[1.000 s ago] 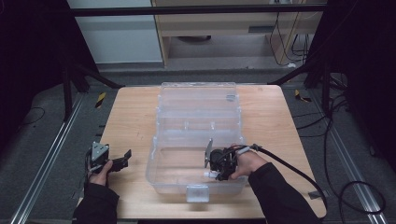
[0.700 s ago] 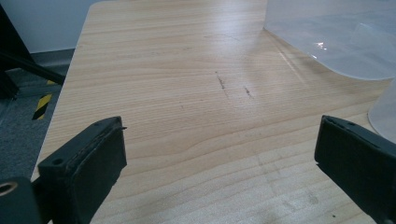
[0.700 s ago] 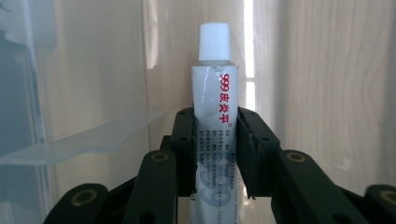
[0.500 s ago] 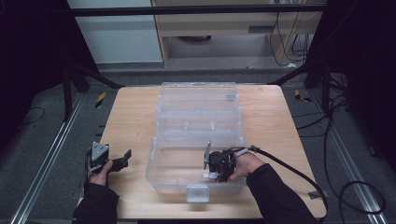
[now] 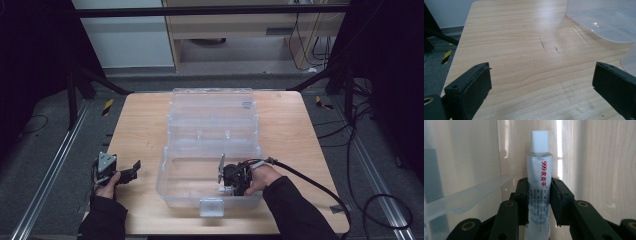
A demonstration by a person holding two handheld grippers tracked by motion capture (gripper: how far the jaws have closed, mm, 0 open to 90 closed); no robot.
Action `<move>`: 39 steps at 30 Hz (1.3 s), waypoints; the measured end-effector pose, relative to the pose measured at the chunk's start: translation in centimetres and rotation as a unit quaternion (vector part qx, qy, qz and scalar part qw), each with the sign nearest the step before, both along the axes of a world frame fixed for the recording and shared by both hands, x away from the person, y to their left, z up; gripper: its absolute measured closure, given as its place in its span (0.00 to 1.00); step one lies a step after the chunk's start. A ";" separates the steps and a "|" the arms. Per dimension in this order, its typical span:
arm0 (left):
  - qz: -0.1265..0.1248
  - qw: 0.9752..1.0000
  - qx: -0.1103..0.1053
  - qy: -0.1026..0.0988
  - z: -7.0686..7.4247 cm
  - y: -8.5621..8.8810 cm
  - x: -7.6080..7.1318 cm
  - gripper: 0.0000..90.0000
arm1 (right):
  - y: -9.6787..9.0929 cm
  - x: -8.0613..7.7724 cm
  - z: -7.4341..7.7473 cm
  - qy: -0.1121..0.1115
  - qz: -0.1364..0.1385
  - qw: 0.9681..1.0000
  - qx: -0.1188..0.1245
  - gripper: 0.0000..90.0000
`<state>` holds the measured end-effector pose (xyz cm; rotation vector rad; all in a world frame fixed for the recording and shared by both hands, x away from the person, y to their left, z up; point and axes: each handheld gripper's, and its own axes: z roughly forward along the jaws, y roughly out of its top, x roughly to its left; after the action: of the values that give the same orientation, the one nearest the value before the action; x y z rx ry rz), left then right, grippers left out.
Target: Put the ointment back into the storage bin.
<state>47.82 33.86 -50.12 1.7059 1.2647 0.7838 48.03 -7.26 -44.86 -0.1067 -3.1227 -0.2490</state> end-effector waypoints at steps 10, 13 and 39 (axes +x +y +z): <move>0.000 1.000 0.000 0.000 0.0 0.0 0.0 0.02 | -0.1 0.0 0.1 0.004 -0.006 1.000 -0.004 0.75; 0.000 1.000 0.000 0.000 0.0 0.0 0.0 0.02 | -0.2 0.0 0.4 -0.002 -0.006 1.000 0.006 0.75; 0.001 1.000 0.001 0.000 0.0 0.0 0.0 0.02 | -6.5 -0.9 6.8 -0.082 -0.179 0.950 0.241 0.43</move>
<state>47.82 33.82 -50.12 1.7059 1.2650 0.7859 47.10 -13.75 -38.03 -0.6755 -3.0613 -1.0605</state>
